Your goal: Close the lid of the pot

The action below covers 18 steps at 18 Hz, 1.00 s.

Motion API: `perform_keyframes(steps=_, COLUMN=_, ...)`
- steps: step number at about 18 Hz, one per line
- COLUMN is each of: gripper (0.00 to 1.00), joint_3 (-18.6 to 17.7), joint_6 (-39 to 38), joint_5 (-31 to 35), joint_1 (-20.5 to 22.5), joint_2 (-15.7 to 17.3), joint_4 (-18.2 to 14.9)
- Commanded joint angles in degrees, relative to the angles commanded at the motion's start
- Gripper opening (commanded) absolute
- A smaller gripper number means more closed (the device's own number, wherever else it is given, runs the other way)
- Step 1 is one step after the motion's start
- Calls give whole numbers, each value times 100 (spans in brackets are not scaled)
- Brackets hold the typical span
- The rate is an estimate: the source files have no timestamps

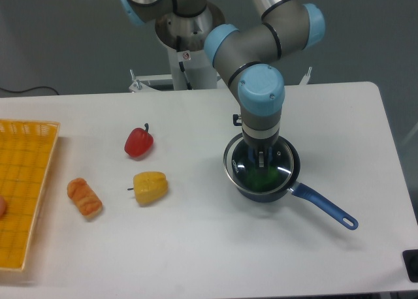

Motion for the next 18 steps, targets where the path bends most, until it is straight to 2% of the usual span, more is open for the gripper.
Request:
perform_keyframes(steps=6, gripper=53, joint_3=-53, joint_6=220, joint_5=-17, joint_1=106, joint_2=35, joint_4=9)
perform_keyframes(steps=9, gripper=53, joint_3=-88, joint_6=439, joint_5=-9, joint_1=150, joint_2=35, joint_4=123)
perform_keyframes(steps=18, gripper=53, joint_3=-97, joint_6=440, joint_5=-79, joint_1=150, joint_2=35, joint_4=158)
